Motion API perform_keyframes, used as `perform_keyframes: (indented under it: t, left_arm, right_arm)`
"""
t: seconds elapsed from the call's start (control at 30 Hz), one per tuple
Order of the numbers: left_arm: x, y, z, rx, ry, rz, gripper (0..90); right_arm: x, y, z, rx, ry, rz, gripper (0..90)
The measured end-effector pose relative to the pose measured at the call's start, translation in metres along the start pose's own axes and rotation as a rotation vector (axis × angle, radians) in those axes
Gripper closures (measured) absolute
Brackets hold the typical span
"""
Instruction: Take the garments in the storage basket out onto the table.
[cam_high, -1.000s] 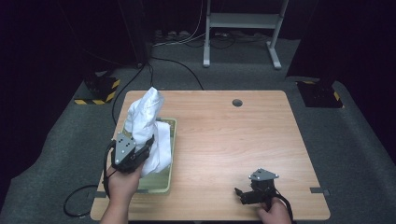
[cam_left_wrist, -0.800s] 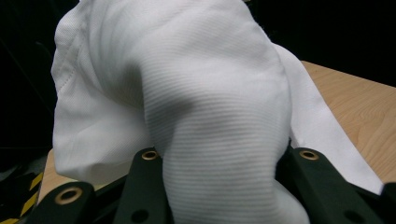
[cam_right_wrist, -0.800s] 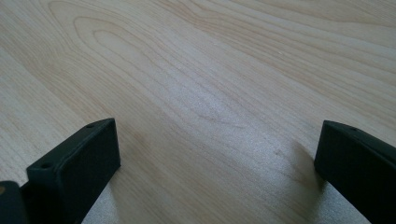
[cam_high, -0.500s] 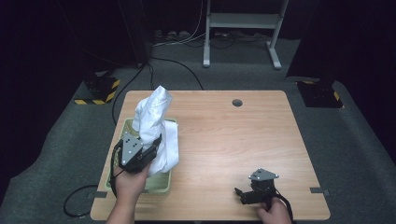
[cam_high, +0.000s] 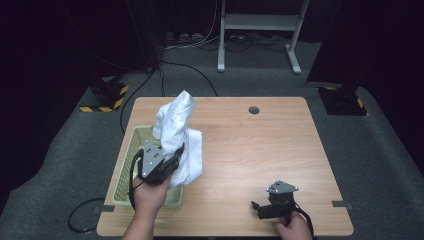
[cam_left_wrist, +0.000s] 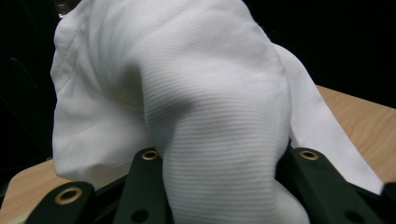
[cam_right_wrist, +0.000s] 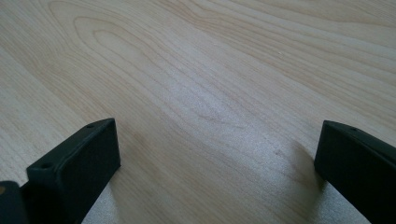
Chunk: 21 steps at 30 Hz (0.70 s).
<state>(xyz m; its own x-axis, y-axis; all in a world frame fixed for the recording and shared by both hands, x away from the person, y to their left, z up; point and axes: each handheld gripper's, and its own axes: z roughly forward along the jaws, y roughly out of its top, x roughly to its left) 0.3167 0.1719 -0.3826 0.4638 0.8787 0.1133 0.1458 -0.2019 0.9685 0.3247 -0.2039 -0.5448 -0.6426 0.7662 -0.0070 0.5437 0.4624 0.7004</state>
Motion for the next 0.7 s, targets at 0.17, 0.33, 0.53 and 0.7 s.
perform_keyframes:
  t: [0.17, 0.33, 0.53, 0.7]
  left_arm:
    - [-0.009, 0.004, 0.006, -0.007, -0.020, 0.004, 63.7]
    - [-0.020, 0.009, 0.012, -0.023, -0.044, 0.002, 63.6]
    - [-0.034, 0.013, 0.021, -0.041, -0.070, -0.004, 63.6]
    - [-0.043, 0.015, 0.028, -0.041, -0.087, -0.003, 63.7]
  right_arm:
    - [0.000, 0.000, 0.000, 0.001, -0.001, -0.001, 0.0]
    - [0.000, 0.000, 0.000, 0.001, 0.004, -0.006, 0.0]
    - [0.000, 0.000, 0.000, 0.002, 0.006, -0.006, 0.0]
    - [0.000, 0.000, 0.000, 0.002, 0.006, -0.006, 0.0]
